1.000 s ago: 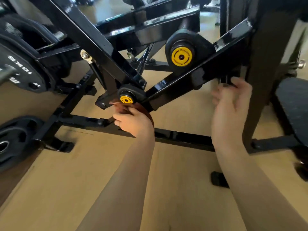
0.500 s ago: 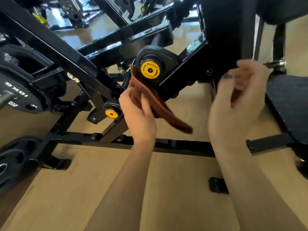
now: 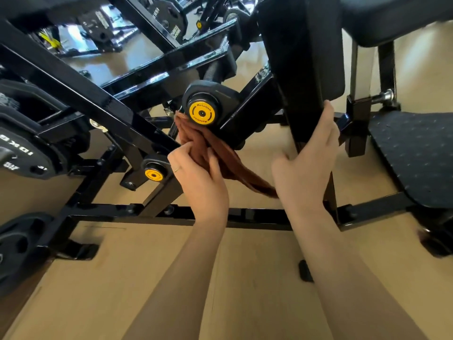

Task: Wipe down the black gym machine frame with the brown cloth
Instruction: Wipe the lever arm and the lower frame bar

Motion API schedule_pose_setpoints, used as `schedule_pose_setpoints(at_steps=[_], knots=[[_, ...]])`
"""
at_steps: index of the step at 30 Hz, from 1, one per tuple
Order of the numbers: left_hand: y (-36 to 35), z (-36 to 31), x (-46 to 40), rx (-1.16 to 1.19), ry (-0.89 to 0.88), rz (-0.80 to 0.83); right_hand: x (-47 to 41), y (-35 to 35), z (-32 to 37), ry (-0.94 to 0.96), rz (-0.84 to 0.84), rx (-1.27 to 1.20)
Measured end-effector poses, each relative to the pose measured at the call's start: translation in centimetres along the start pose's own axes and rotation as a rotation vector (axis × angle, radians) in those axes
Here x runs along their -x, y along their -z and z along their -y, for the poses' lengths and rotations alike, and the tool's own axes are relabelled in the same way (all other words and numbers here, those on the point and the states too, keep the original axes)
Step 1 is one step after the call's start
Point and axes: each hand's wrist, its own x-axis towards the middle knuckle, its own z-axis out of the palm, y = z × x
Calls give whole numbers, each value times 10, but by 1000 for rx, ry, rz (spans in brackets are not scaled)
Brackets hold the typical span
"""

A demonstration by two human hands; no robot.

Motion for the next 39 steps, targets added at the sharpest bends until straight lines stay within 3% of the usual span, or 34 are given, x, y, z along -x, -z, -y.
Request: schedule_pose_setpoints(at_steps=[5,8,13,17,19,24,29,36,39], knots=[[4,5,-7,28,192,-79,0,6,2,-6,45,-44],[-9,-23,10,21,21,-84,1,8,6,-28,33,-69],[-34,-49,32,74,-86,-83,0,15,7,-66,43,-204],[-40,-75,22,12,-564,76,-1,19,6,-102,45,-319],[-49,-88,4,-13,-676,59,-2,20,4,-124,50,-344],[-40,-45,-13,-84,-644,63,-5,22,8,-158,48,-375],[-30,-7,2,-104,-474,-28,-6,23,8,-176,65,-369],[-51,-50,-8,-176,-799,-12,-6,23,6,-129,71,-356],[-40,-23,-17,-226,-890,19,-4,17,8,-96,28,-270]])
